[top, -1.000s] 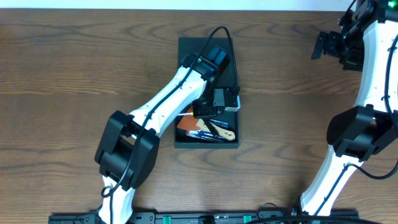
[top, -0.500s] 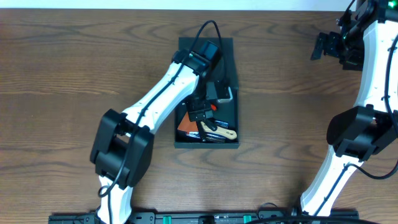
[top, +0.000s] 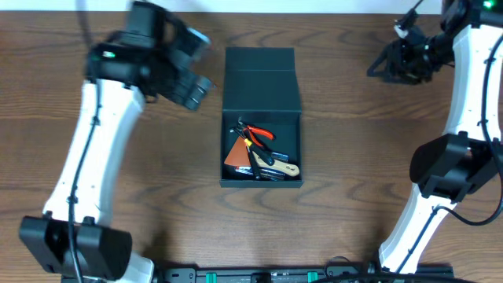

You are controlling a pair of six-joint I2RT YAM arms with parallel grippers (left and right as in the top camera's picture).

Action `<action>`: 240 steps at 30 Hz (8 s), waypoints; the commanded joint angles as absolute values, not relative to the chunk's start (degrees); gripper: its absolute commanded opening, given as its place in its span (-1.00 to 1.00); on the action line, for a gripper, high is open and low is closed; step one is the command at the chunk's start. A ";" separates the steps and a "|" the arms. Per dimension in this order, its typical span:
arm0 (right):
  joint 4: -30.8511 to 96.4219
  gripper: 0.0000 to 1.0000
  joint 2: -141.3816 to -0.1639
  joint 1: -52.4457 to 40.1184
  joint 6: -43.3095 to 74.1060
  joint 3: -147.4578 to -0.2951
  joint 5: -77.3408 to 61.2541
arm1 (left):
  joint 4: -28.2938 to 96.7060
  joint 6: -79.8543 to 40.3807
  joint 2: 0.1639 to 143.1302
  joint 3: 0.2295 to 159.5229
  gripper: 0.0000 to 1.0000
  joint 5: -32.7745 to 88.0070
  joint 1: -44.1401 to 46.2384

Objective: Pack container
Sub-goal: 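Move both grippers to the upright lid at the box's back edge, then grip the lid edges with both grippers and tilt it forward, then swing the lid down over the box with both grippers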

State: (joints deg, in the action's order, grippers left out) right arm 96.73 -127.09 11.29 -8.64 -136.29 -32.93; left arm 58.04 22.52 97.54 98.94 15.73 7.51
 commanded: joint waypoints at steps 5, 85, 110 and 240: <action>91.24 -0.97 -128.97 6.11 -6.20 -135.94 -37.30 | 54.72 14.20 108.18 98.54 0.70 32.29 -0.32; 75.37 -0.97 -152.77 -5.54 -1.85 -135.94 -46.17 | 36.67 6.52 133.08 99.00 -0.87 42.63 6.20; 79.13 -0.98 -148.38 -2.35 -8.84 -137.27 -56.18 | 38.52 6.55 120.97 102.00 -0.89 44.58 6.96; 97.32 -0.98 -143.48 -3.53 -10.92 -150.12 -43.94 | 59.94 5.48 107.02 102.63 -0.88 47.18 10.96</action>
State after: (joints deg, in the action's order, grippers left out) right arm 97.23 -147.61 -3.60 -14.09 -149.14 -48.86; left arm 57.84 4.49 111.37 101.41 46.26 10.66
